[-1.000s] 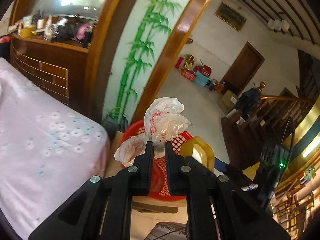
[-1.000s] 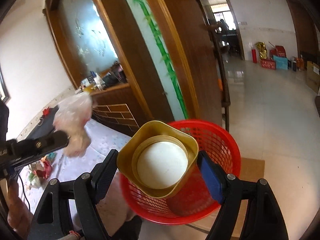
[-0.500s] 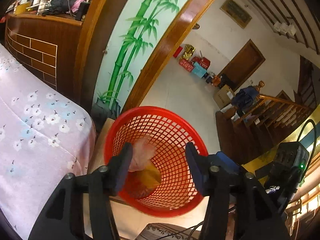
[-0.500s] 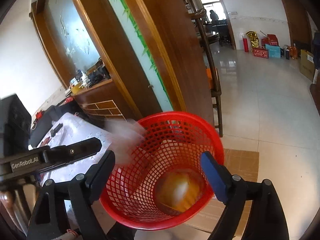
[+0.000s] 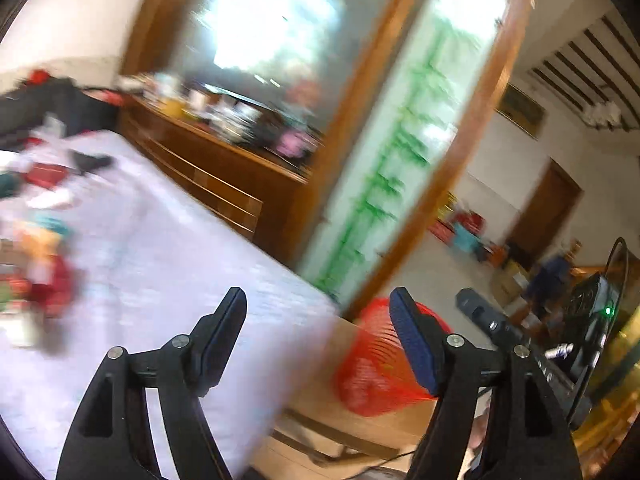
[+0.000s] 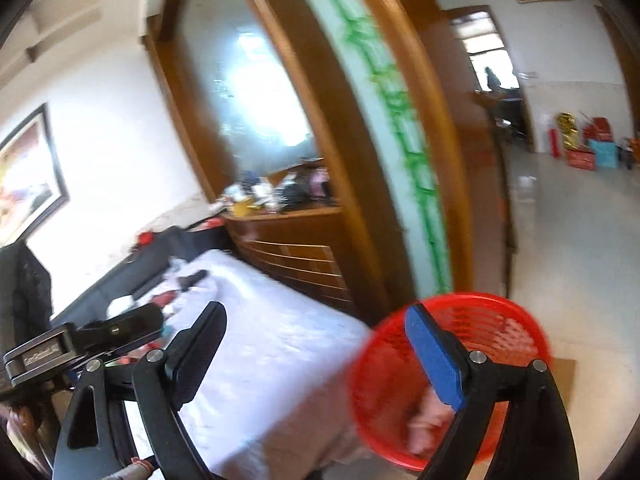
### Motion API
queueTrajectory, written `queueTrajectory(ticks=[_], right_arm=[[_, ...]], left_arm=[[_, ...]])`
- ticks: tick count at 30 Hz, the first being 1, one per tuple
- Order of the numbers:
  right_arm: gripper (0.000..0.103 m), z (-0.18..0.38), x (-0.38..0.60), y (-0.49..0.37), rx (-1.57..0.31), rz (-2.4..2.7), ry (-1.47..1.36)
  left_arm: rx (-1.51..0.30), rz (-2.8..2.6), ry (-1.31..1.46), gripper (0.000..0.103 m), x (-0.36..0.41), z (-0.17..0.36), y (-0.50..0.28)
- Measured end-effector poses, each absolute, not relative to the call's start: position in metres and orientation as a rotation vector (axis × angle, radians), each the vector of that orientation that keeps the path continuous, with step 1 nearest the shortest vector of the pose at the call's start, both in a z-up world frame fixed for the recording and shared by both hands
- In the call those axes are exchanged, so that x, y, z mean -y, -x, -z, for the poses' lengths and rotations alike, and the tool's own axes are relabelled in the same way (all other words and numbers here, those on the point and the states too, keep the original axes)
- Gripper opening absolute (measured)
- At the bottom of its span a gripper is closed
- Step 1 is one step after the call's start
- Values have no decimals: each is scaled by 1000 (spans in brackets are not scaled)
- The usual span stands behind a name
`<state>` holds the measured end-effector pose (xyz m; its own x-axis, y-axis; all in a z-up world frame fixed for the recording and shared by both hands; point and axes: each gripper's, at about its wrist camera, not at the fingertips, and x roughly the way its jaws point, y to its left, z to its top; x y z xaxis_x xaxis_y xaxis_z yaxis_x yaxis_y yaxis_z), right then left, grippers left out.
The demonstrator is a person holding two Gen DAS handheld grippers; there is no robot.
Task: Collect trash
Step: 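Open the right tool over the basket while the left tool releases the bags, then return both tools to the table toward the remaining trash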
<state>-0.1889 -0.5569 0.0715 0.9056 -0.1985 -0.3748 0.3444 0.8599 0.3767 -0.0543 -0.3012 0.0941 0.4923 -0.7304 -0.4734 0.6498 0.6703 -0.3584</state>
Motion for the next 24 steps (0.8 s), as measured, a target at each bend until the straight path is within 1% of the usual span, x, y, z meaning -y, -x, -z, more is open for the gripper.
queueTrajectory(ticks=[4, 8, 9, 13, 19, 24], right_arm=[[94, -80, 527, 160, -337, 232, -452], [94, -82, 491, 133, -343, 160, -446], [94, -82, 481, 128, -348, 140, -440], [96, -85, 439, 102, -354, 62, -399], [96, -86, 396, 75, -377, -32, -397], [96, -86, 378, 57, -407, -90, -402]], left_arm=[[-562, 654, 135, 76, 230, -103, 55], [-510, 462, 123, 77, 161, -100, 59], [-504, 420, 123, 78, 146, -99, 60], [-499, 296, 130, 79, 98, -92, 64], [-508, 185, 160, 80, 49, -83, 70], [-494, 115, 170, 81, 27, -83, 75]])
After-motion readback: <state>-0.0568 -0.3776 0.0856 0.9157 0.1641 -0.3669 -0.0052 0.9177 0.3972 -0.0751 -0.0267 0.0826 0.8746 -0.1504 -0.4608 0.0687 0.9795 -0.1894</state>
